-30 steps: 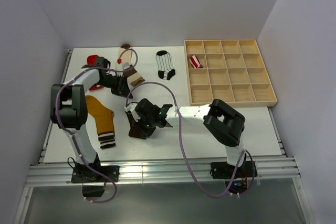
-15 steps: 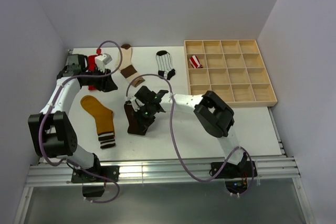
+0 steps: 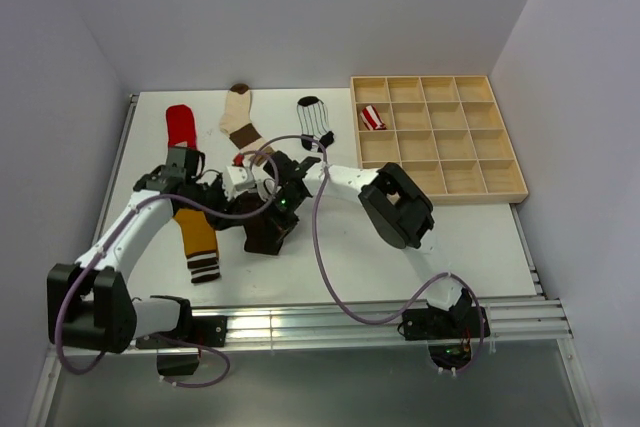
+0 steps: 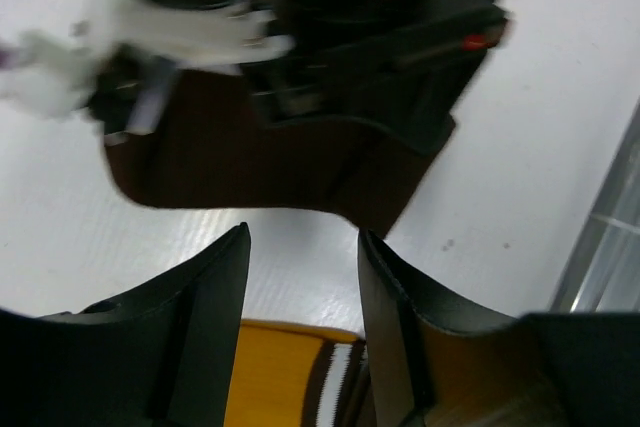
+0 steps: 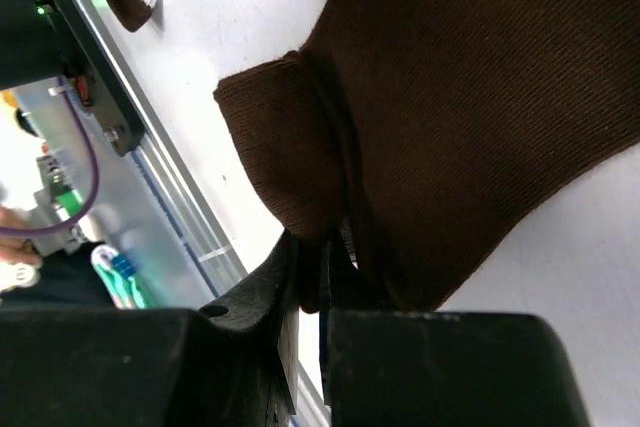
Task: Roll the socks
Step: Roll the sock at the center of the board.
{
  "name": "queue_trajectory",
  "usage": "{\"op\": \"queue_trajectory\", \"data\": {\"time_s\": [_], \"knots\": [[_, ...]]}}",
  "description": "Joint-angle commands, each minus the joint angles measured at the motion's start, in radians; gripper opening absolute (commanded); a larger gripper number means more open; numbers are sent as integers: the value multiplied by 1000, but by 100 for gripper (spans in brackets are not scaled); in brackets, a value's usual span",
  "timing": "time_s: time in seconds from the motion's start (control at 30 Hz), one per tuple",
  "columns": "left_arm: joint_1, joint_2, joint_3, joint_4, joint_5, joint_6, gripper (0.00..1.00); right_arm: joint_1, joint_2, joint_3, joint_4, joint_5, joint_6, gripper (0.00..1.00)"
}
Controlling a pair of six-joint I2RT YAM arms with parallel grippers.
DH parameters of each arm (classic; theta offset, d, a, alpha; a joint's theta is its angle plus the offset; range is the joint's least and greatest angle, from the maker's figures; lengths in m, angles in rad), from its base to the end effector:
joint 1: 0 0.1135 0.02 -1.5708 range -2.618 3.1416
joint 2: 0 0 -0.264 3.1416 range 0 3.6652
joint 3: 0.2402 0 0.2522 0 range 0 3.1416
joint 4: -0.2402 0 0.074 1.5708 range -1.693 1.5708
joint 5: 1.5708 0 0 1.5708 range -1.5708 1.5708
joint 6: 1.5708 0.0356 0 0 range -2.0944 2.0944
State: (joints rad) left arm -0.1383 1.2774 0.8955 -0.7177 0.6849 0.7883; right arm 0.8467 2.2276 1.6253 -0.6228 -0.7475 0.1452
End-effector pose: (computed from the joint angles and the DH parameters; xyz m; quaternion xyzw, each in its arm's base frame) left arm 0.2340 -0.0553 0.2401 0.4794 0.7843 -0.2392 0.3126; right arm 0.2806 0.3538 0.1390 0.3741 -0.8397 -0.3925 0.0303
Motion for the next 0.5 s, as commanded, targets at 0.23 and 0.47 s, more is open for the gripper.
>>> {"op": "queue_trajectory", "data": {"time_s": [0.23, 0.47], "knots": [[-217, -69, -130, 130, -111, 29, 55, -17, 86, 82, -65, -15, 14, 1], [-310, -82, -224, 257, -194, 0, 75, -34, 90, 68, -52, -12, 34, 1]]}}
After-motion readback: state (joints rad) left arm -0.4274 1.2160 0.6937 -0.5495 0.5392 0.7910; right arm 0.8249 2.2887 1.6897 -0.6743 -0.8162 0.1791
